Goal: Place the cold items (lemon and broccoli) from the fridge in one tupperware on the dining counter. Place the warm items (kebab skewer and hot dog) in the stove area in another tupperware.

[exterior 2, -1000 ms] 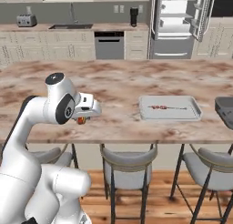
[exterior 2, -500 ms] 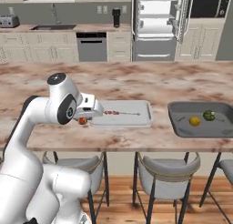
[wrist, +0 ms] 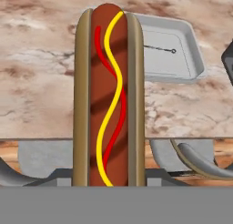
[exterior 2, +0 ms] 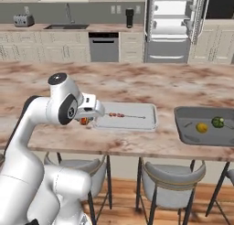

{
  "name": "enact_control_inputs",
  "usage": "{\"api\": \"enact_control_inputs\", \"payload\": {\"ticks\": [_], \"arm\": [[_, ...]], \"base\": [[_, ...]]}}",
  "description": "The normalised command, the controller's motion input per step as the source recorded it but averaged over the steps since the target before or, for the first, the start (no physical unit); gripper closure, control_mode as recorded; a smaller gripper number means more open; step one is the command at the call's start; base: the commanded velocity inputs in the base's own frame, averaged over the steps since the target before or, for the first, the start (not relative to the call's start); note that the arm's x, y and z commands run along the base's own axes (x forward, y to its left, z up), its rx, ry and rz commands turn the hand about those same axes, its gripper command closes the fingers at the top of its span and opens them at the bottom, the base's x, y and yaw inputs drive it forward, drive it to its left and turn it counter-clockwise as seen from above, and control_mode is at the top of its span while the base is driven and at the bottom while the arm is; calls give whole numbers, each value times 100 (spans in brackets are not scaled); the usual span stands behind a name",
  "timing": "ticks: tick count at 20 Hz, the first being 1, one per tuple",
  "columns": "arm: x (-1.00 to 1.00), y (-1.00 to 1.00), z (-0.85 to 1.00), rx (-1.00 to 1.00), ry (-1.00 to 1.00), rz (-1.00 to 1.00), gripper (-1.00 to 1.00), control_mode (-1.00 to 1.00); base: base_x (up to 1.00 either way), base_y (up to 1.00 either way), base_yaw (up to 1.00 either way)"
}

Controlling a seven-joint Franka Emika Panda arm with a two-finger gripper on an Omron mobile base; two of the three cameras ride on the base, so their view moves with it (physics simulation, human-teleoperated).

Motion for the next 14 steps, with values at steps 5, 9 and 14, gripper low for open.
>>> {"api": "enact_control_inputs", "payload": {"ticks": [5, 9, 14], "arm": [[0, 0, 0, 0, 0, 0, 100, 100], [0, 0, 0, 0, 0, 0, 100, 100], [0, 0, 0, 0, 0, 0, 100, 100]], "base": [[22, -100, 0], [29, -83, 0], [99, 0, 24]]}}
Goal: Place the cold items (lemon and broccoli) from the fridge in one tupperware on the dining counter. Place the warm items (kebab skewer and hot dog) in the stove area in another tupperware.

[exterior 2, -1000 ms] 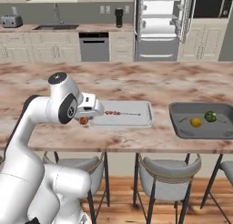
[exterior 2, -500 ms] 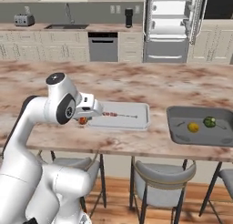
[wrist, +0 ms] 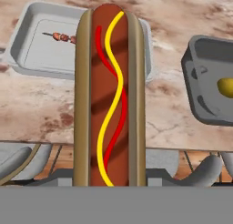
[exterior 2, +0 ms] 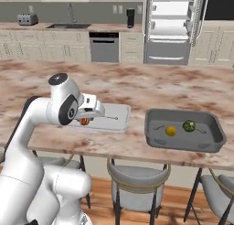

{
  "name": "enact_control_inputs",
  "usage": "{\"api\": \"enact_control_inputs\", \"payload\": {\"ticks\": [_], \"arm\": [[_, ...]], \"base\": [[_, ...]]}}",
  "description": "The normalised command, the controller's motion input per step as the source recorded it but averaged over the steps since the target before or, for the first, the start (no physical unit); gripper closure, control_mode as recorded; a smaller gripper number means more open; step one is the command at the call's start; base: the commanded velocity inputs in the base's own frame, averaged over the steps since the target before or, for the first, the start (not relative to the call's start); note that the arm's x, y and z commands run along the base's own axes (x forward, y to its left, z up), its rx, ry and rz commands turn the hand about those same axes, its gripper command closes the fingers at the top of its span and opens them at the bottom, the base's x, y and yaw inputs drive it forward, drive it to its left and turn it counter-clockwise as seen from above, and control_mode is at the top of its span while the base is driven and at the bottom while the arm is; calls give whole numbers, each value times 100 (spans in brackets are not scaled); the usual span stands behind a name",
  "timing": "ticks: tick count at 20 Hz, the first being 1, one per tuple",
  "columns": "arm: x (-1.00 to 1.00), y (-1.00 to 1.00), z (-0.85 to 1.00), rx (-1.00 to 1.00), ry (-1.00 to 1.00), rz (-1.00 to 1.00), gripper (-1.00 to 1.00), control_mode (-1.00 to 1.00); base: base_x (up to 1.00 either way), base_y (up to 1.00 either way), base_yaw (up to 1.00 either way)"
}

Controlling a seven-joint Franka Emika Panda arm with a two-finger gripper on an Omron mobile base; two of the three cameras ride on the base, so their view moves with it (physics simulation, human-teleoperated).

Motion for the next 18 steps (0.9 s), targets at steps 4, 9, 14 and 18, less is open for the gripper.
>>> {"api": "enact_control_inputs", "payload": {"ticks": [4, 9, 14, 18], "arm": [[0, 0, 0, 0, 0, 0, 100, 100], [0, 0, 0, 0, 0, 0, 100, 100], [40, 0, 0, 4, 20, 19, 100, -100], [100, 0, -5, 0, 53, 56, 100, -100]], "base": [[100, 12, 43], [100, 9, 51], [60, 0, 25], [0, 0, 0]]}}
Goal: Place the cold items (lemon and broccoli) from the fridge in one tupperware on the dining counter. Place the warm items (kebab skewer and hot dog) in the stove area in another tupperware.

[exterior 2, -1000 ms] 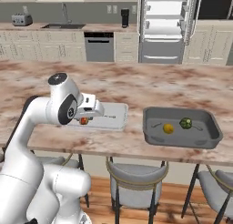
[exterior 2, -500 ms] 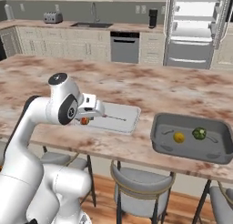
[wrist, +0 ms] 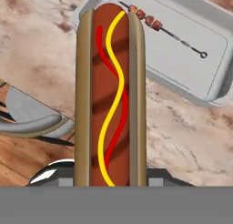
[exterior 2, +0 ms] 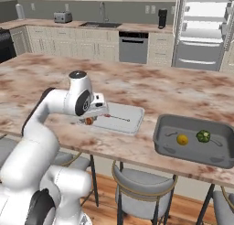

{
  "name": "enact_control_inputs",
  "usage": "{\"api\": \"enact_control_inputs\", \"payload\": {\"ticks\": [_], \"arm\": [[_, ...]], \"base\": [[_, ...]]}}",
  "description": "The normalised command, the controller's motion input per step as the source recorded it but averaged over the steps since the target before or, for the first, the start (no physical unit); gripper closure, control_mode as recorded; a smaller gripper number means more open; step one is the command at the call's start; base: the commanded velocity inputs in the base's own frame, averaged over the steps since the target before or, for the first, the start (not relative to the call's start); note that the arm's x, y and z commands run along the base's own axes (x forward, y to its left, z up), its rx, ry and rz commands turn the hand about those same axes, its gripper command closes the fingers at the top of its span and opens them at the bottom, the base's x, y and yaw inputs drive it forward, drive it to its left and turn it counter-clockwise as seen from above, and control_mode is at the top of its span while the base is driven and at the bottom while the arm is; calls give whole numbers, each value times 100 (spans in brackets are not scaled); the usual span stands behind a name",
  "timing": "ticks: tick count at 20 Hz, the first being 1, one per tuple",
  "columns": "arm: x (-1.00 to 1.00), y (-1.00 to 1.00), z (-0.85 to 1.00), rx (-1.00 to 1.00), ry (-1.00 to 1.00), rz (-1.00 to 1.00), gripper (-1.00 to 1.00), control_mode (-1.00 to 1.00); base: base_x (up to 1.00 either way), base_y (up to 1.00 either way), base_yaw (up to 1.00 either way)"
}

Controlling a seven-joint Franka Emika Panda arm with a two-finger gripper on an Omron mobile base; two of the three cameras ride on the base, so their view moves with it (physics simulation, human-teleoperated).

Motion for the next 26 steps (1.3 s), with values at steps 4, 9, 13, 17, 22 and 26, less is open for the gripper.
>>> {"api": "enact_control_inputs", "payload": {"ticks": [4, 9, 13, 17, 22, 26], "arm": [[100, 0, -10, 0, 44, 63, 100, -100], [98, 0, -15, 0, 29, 56, 100, -100], [70, 0, -43, 0, 10, 38, 100, -100], [29, 0, -55, 0, 0, 22, 100, -100], [30, 0, -58, 0, 0, 19, 100, -100], [40, 0, -49, 0, 0, 17, 100, -100]], "base": [[0, 0, 0], [0, 0, 0], [0, 0, 0], [0, 0, 0], [0, 0, 0], [0, 0, 0]]}}
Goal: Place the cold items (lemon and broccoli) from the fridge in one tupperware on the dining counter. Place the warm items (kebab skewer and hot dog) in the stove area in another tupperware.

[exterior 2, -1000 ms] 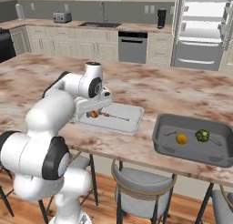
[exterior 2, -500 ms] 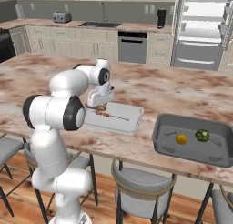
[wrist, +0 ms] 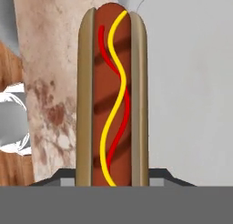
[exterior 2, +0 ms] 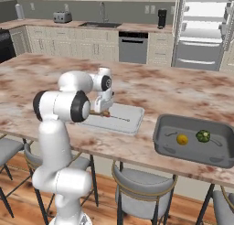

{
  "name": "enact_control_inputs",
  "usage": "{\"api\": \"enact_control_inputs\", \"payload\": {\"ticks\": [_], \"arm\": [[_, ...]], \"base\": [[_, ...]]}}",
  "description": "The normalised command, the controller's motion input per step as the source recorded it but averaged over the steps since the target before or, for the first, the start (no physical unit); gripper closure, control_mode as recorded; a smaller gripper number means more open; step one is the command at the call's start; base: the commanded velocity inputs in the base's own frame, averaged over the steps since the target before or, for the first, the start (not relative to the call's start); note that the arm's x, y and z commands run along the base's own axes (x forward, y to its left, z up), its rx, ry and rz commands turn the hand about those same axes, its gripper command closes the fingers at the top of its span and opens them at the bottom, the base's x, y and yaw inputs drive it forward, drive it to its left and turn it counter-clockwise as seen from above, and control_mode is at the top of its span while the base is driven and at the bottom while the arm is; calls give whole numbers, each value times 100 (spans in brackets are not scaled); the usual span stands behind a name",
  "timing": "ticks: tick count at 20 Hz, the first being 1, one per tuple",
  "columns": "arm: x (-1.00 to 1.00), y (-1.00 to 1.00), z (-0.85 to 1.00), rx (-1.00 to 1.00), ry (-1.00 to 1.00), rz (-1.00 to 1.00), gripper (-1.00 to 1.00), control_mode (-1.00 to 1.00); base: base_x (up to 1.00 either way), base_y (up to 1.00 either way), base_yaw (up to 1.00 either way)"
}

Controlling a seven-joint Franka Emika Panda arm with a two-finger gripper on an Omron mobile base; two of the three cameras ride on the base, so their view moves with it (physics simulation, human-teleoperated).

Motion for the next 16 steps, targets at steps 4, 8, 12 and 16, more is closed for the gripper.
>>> {"api": "enact_control_inputs", "payload": {"ticks": [4, 8, 12, 16], "arm": [[46, 0, -40, 1, 0, 14, 100, -100], [44, -4, -32, 6, 0, 10, 100, -100], [48, -10, -22, 10, 0, 5, 100, -100], [45, -15, -23, 9, 0, 0, 100, -100]], "base": [[0, 0, 0], [0, 0, 0], [0, 0, 0], [0, 0, 0]]}}
